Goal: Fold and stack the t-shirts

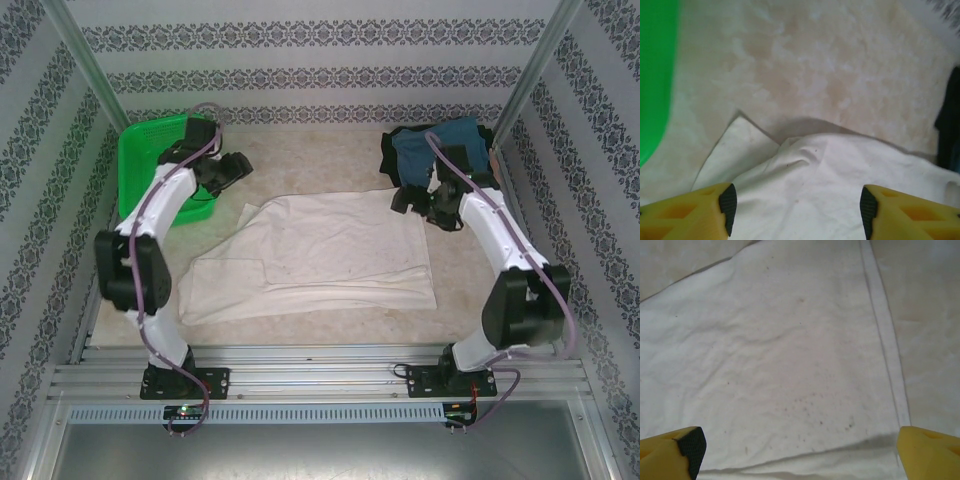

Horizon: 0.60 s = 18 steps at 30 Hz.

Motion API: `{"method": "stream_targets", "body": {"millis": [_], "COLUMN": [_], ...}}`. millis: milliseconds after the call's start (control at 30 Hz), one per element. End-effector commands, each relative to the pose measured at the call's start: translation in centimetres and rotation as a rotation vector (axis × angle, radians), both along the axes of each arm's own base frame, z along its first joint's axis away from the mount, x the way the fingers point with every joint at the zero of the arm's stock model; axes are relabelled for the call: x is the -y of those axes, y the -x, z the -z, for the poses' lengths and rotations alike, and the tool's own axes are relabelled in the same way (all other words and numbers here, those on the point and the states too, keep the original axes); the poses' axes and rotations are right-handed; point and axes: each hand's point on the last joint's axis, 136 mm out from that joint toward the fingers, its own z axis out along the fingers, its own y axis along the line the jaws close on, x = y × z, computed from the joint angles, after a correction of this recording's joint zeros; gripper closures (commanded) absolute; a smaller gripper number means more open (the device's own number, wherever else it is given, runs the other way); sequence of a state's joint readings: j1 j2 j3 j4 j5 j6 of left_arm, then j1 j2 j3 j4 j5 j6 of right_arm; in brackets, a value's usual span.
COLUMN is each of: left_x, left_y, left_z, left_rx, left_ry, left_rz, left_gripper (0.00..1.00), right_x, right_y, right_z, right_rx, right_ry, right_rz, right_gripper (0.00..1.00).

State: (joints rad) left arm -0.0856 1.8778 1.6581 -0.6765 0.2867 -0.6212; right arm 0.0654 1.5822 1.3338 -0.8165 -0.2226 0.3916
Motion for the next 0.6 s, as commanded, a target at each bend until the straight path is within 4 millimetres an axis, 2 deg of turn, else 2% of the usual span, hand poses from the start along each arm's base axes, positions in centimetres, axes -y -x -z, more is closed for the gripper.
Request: {"method": "stream_targets", "body": {"millis": [0, 133, 233, 467, 567], "left_x": [0.7, -0.1, -0.5, -1.0, -0.8], "left_y": [0.5, -1.0, -1.9, -2.2, -2.1], "left_z": [3.2, 6.3, 7.9, 11.3, 12.1], "left_rx": [-0.129, -0.181, -0.197, -0.269, -0.284], "left_ry": [-0.051, -0.125, -0.157, -0.209, -0.205], "left_rz": [0.116, 0.132, 0.140, 0.176, 0.190], "left_gripper": [0.36, 0.38, 0.42, 0.44, 0.46], "right_x": [-0.9, -0.2, 0.0, 1.7, 2.2], "right_y": [-1.9, -4.1, -5.5, -8.7, -10.3], "right_z": [-0.2, 1.0, 1.6, 3.5, 4.4], "right_rx": [0.038, 0.035, 0.036, 0.008, -0.008], "right_ry": [-0.053, -0.070, -0.077, -0.067, -0.064], "right_rz": [-0.115, -0.127, -0.130, -0.096, -0.088], "right_gripper": [0.02, 0.02, 0.02, 0.02, 0.02]}}
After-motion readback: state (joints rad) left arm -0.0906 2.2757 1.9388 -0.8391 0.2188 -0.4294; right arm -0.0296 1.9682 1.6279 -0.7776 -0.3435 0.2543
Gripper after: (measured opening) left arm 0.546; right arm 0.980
